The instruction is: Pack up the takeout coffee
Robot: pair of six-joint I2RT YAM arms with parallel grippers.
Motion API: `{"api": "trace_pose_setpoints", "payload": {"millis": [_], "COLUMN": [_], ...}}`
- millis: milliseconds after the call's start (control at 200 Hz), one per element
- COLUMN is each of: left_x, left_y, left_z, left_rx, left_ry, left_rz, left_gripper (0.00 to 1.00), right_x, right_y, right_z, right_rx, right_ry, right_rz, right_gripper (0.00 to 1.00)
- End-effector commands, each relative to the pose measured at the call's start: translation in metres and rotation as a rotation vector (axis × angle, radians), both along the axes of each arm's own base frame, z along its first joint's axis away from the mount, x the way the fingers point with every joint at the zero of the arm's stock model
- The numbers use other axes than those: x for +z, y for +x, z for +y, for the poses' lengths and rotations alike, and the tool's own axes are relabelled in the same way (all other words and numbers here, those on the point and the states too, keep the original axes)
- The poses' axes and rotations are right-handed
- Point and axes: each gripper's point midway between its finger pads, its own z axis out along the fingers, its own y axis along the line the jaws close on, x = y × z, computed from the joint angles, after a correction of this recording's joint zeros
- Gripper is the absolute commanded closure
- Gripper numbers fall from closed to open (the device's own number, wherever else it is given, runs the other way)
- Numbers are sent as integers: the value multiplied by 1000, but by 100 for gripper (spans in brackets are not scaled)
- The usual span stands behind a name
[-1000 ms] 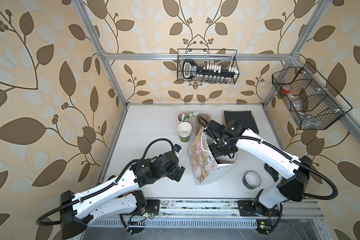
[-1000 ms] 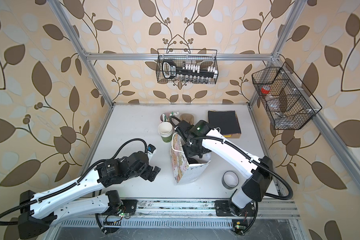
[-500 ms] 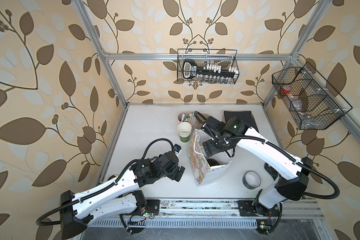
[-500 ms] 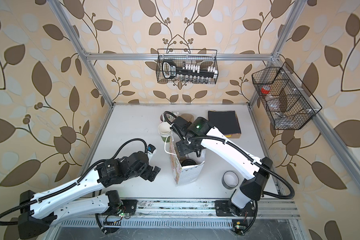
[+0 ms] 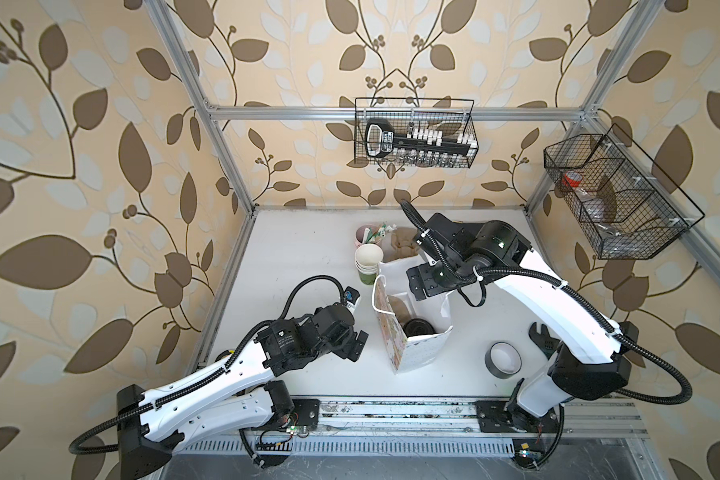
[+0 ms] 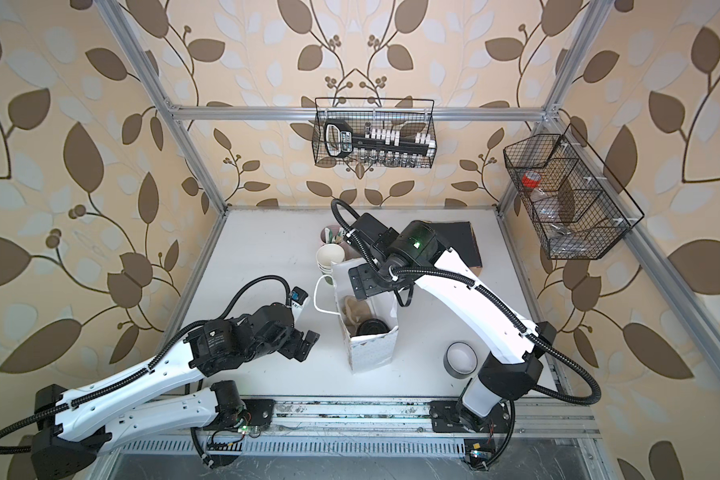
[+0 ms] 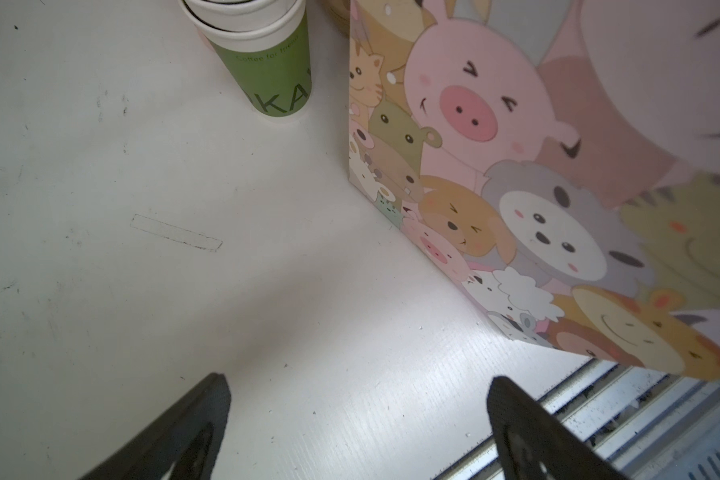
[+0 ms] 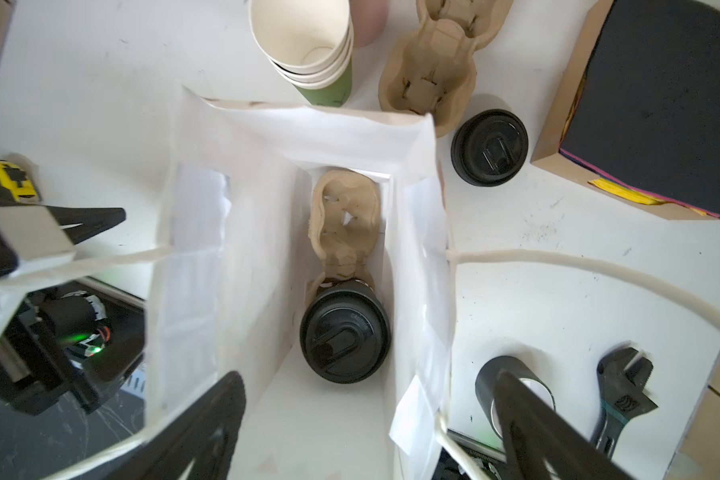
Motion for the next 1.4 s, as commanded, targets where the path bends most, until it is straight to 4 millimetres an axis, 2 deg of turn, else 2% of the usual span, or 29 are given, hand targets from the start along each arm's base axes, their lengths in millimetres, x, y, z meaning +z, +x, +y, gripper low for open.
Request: {"api": "trace_pose_setpoints", "payload": {"millis": [0,125,310,420,480,580,725,810,910,1115,1230,1335,1350,1395], "left_x": [25,54,111,137,146,154,156,152,149,139,133,137,127,124], "left_y": [5,10,13,18,25,38,77,105,131,180,202,216,223,230], "left_z": [6,21,49,53,47,24,6,6,1,-5,-12,-16,-19,-20], "left_rx": [48,114,219,236,234,200,213,262,298,351,357,353,357,358], "left_ry": [-55,-126,-286,-288,-264,-252,-311,-370,-377,-478,-479,-501,-488,-484], "left_rz": [-67,-171,-347,-405,-420,-394,-296,-206,-174,-62,-36,-33,-13,-5], "left_gripper": [1,1,1,1,1,1,5,10,10,12,15,18,19,20], "right_x": [34,69,88,97,95,88,78,60,33,-16,-60,-97,-104,-116], "right_y": [-11,-12,-7,1,6,17,34,45,52,52,47,40,39,37], "right_z": [-4,-11,-23,-27,-29,-36,-66,-92,-119,-182,-198,-207,-207,-205], "right_rx": [40,40,28,6,-2,-35,-130,-203,-276,-516,-600,-646,-650,-652], "right_ry": [80,158,224,279,294,297,322,331,335,227,256,259,259,284], "right_rz": [-50,-133,-189,-225,-227,-236,-255,-235,-206,-228,-183,-141,-130,-106], "right_gripper": [6,6,7,8,8,8,7,6,6,4,4,4,4,4]}}
